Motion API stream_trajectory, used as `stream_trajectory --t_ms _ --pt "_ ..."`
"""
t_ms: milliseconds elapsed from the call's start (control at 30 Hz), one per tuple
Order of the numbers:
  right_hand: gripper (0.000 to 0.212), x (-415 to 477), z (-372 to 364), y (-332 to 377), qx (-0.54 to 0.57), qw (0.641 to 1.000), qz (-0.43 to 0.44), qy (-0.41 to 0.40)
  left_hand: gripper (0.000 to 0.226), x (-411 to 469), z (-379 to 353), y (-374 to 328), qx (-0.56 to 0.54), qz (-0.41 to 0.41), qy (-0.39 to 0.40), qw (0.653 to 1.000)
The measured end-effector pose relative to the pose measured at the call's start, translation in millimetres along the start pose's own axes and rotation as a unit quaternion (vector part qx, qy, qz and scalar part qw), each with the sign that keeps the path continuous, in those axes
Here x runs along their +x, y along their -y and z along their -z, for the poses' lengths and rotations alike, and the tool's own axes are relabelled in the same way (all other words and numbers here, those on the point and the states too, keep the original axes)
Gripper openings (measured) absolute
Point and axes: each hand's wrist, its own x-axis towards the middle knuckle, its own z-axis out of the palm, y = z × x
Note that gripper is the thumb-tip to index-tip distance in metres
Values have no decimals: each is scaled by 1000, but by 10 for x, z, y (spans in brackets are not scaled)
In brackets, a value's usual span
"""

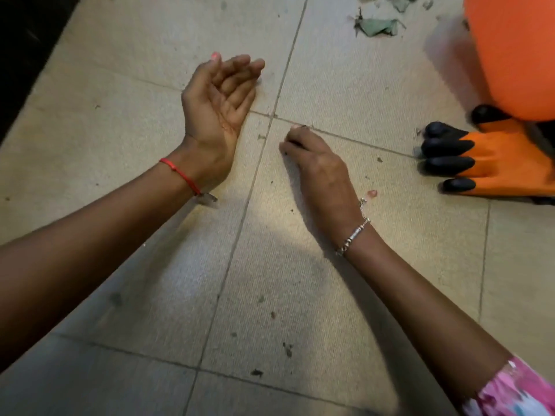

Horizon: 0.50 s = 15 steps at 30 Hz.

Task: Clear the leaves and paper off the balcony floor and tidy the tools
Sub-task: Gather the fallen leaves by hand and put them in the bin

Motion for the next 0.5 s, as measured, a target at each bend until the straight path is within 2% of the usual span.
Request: stream_trajectory --t_ms 100,167,267,333,367,433,500 --pt "21 24 -17 53 -2 997 -68 -44 41 -226 61 29 -77 39 -26 996" --pt "19 74 14 152 110 978 -152 -89 43 -369 115 19 -112 62 -36 991" --pt "17 230 115 278 245 897 -314 -194 46 -539 168 -17 -167 88 -53 981" --pt "17 246 166 515 346 839 -379 -183 46 -613 175 -37 -191 112 -50 974" --pt "17 228 156 665 395 821 -376 -168 46 -640 178 -43 -202 126 -44 970" --pt "19 162 92 967 408 831 -345 -154 47 -709 153 -62 -220 149 -27 964" --pt "21 68 -13 1197 370 872 -286 -142 48 -783 118 -55 -236 167 -3 957"
